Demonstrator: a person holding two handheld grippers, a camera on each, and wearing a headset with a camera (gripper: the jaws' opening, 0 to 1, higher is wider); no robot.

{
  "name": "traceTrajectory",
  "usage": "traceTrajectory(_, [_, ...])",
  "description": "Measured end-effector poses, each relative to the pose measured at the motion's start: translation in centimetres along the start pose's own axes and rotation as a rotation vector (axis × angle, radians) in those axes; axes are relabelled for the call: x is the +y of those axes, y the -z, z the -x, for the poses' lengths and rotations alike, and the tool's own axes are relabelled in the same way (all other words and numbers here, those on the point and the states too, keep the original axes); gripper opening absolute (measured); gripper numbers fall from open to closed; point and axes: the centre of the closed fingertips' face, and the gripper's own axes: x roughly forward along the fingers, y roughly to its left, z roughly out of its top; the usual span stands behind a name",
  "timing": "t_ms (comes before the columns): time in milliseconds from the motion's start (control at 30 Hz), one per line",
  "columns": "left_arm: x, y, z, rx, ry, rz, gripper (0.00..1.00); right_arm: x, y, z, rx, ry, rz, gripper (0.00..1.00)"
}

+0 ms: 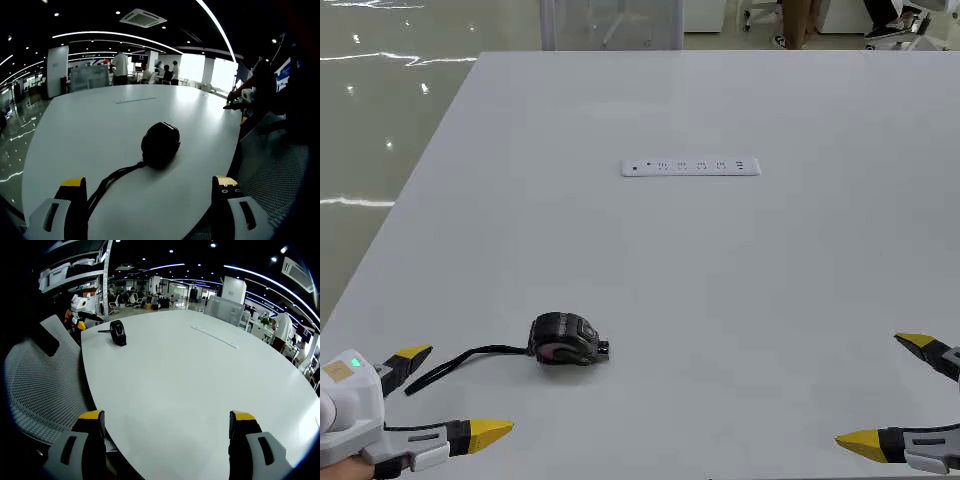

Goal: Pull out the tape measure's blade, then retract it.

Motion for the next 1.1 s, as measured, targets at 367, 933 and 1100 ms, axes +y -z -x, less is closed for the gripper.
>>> traceTrajectory(367, [0.9,-0.1,0.2,-0.002,-0.009,0.006,1.0,-0.1,-0.1,0.1,-0.009,0.002,0.004,1.0])
traceTrajectory(933, [0.2,-1.2,-0.5,-0.01,0.024,-0.022,1.0,-0.4,-0.4,0.1,-0.012,0.003,-0.003,1.0])
traceTrajectory(1100, [-0.2,-2.2,-0.8,0.004,0.058,-0.047,1.0,-0.4,-1.6,0.0,-0.039,-0.004,0.029,1.0])
